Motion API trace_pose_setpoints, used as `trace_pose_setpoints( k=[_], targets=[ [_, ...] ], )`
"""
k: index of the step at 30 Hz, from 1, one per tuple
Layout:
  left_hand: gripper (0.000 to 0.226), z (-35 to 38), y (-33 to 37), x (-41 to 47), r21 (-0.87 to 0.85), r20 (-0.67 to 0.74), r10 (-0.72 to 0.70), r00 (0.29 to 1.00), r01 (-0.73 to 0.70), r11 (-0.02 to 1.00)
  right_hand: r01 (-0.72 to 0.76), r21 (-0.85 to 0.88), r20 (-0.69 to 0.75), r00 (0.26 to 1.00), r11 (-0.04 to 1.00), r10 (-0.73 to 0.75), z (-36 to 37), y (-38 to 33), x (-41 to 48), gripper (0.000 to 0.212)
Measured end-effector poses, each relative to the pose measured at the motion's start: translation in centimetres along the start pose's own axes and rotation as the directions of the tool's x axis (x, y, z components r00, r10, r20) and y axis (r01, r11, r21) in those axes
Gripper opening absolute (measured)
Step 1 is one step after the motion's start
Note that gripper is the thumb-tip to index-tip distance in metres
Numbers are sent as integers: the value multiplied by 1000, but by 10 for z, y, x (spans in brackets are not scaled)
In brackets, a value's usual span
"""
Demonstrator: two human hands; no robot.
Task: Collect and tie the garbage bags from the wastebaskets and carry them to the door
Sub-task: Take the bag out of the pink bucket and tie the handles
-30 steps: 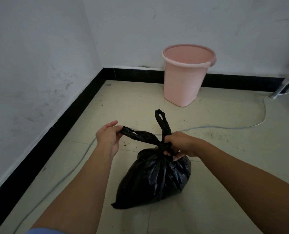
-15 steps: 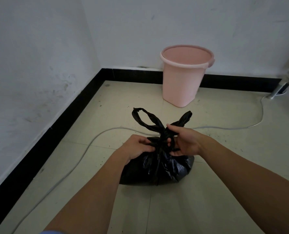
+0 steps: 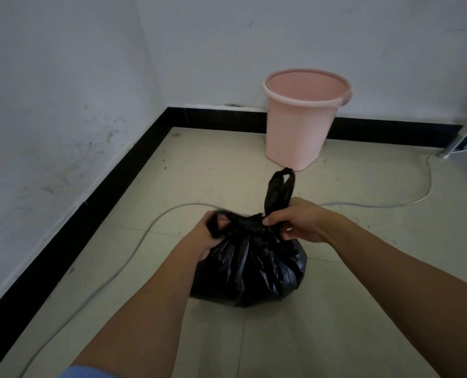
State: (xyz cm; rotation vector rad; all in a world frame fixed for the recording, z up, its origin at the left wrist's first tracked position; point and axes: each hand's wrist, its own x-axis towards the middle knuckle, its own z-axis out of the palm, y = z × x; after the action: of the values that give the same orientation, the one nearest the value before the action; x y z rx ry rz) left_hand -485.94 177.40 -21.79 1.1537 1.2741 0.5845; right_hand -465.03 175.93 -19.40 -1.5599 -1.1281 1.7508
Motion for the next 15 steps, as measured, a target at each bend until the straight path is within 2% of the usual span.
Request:
trace_pose_setpoints(
  k=[2,3,5,7,9,10,11,12,14,15],
  targets=[
    [8,2,4,1,-30,35,-26,999,27,999,102,-247,-219,963,964,-158,3,2,6,18],
    [7,4,7,1,6,38,-14,999,14,1000,135,-415,-271,926,900,-264,5,4,9,21],
    [9,11,12,2,79,62,32,998,-37,996,88,-744,-284,856,663,-432,10,12,14,24],
    [11,16,18,1,111,124,46,991,-60,992,-21,-887,-289,803,460,-522,15,18,10,15],
    [12,18,21,2,137,170,38,985,-61,989,-66,-923,-296,752,380,-588,16,24,9,5],
    [11,18,20,2,138,164,27,986,-50,989,-65,-915,-313,736,398,-600,16,26,10,5],
    [11,17,18,3,135,140,15,990,-34,990,-48,-886,-349,727,462,-592,16,29,12,10],
    [11,15,13,4,148,105,1,995,-16,989,-13,-813,-401,738,582,-544,16,30,15,16],
    [10,11,2,5,228,41,-42,998,31,973,84,-517,-448,821,852,-353,14,30,18,24],
    [10,10,-4,4,269,34,-72,997,61,961,102,-349,-416,874,932,-251,14,30,18,25]
  ],
)
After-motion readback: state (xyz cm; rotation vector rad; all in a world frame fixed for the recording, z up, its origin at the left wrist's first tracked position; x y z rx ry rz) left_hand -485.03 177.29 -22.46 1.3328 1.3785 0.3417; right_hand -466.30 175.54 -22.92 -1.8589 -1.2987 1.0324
